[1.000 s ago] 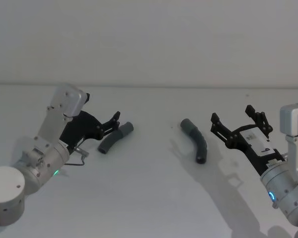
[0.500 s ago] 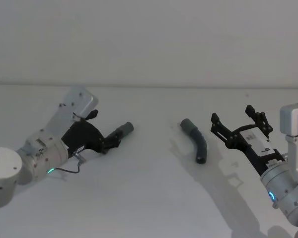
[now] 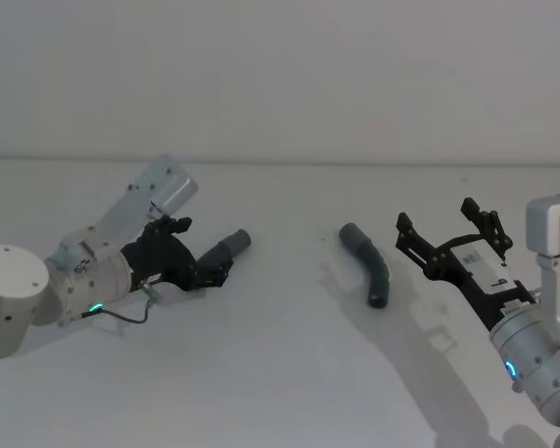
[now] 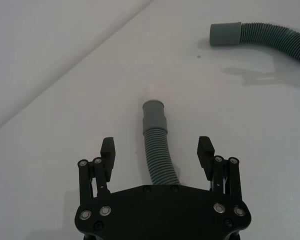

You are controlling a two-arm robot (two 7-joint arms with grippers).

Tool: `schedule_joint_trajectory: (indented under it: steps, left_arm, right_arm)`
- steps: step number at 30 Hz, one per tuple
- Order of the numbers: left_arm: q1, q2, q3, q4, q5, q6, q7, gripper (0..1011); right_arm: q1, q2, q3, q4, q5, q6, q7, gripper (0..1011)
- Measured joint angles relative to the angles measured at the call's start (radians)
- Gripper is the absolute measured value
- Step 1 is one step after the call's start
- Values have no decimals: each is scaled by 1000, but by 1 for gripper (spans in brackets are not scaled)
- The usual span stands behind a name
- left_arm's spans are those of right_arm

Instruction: Use both hands to pick up one end of the pipe from the table, align the ends, and insert them.

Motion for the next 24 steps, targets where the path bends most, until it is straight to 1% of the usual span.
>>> schedule_joint_trajectory:
  steps: [6,8,9,13,19,24]
  left_arm:
    - [-20,-12,2,20,-3,28,-20,1001]
    - [-28,-22,-1,31,-9,50,-27,1001]
    - [-28,-22,-1,31,-9,50,-27,1000]
    - [-38,-38,-10,49,-22,89,-32,1001]
    - [-54,-64,-21,81,-34,132,-33,1001]
    - [-70,-82,-24,107,-37,153,-34,1001]
  right_arm:
    - [0,0,0,0,0,0,0,1000]
    - [0,0,0,0,0,0,0,1000]
    - [0,0,0,0,0,0,0,1000]
    - [0,0,0,0,0,0,0,1000]
    - [0,0,0,0,0,0,0,1000]
    - [0,0,0,0,0,0,0,1000]
